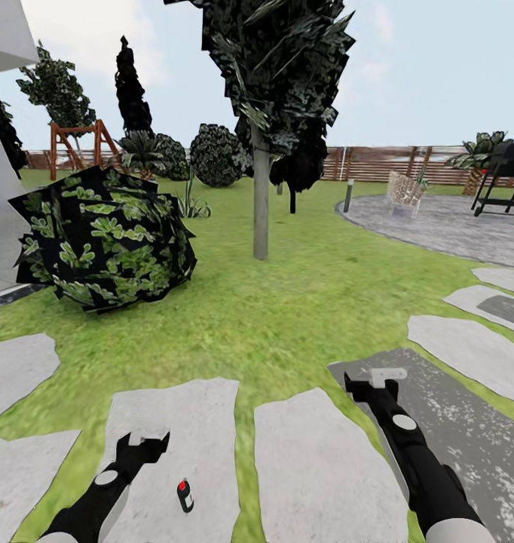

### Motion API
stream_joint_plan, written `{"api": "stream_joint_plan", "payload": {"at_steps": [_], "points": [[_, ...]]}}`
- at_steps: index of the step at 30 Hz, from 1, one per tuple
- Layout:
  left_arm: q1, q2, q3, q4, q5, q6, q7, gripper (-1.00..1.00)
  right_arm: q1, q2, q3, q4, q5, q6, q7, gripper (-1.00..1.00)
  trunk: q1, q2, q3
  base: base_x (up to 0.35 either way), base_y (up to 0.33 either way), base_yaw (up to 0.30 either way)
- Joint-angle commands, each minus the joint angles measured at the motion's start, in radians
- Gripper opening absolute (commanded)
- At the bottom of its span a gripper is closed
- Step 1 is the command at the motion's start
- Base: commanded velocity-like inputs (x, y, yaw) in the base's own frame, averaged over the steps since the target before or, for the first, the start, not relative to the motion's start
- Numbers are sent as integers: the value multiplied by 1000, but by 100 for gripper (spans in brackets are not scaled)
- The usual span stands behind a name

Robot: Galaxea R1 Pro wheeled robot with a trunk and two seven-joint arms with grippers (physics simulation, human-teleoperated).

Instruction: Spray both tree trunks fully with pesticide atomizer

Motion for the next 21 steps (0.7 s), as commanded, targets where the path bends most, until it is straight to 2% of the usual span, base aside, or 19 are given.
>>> {"api": "stream_joint_plan", "payload": {"at_steps": [1, 15, 21], "points": [[-1, -1, -1, 9, -1, -4, 2, 100, 0, 0, 0, 0, 0, 0, 0, 100, 4, -7, -5, 0, 0, 0], [-1, -1, -1, 24, 0, -8, 6, 100, 0, 0, -3, -1, 0, 3, 0, 100, 58, -105, -71, 0, 0, 28], [-1, -1, -1, 24, 0, -7, 6, 100, 0, 0, -3, -1, 0, 3, 0, 100, 60, -107, -103, 0, 0, 112]]}}
